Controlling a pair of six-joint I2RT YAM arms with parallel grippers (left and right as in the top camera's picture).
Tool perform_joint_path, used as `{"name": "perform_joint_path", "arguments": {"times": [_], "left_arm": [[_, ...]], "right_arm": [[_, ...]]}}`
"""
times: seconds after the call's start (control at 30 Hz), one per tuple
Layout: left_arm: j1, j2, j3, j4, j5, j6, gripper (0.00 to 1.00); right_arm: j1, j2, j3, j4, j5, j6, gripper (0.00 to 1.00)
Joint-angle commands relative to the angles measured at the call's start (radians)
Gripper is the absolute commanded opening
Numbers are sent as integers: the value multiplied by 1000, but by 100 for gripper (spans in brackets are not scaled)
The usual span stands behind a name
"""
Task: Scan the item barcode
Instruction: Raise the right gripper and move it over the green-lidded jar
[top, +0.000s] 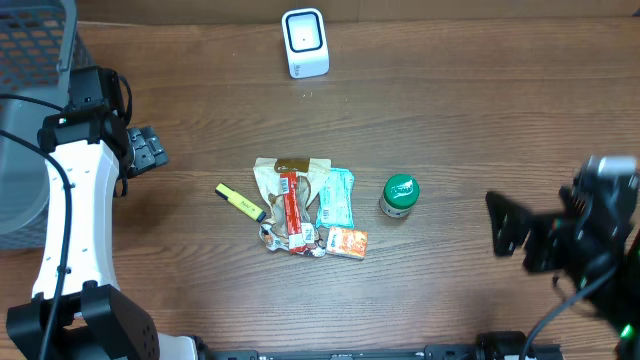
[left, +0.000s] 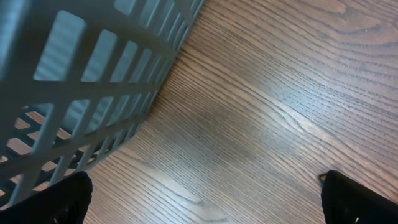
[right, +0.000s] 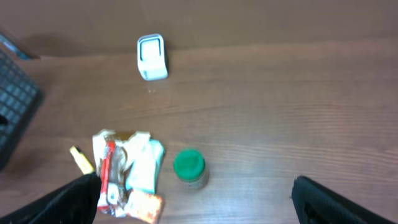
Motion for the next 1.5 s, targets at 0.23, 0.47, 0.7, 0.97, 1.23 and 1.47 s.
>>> {"name": "perform_joint_path", "arguments": {"times": [0.23,0.47,0.7,0.97,1.23,1.47], "left_arm": [[3,-15,16,0,-2,19,100],[3,-15,16,0,-2,19,100],[3,-15,16,0,-2,19,100],[3,-15,16,0,-2,19,100],[3,-15,16,0,-2,19,100],[3,-15,16,0,-2,19,100]], "right_arm": [[11,237,158,-101,-154,33,100],[11,341,158,-169,-154,33,100],[11,373,158,-188,-154,33,100],[11,373,158,-181,-154,32,100],[11,480,157,-256,-56,82,92],[11,605,158,-292,-56,96,93]]}}
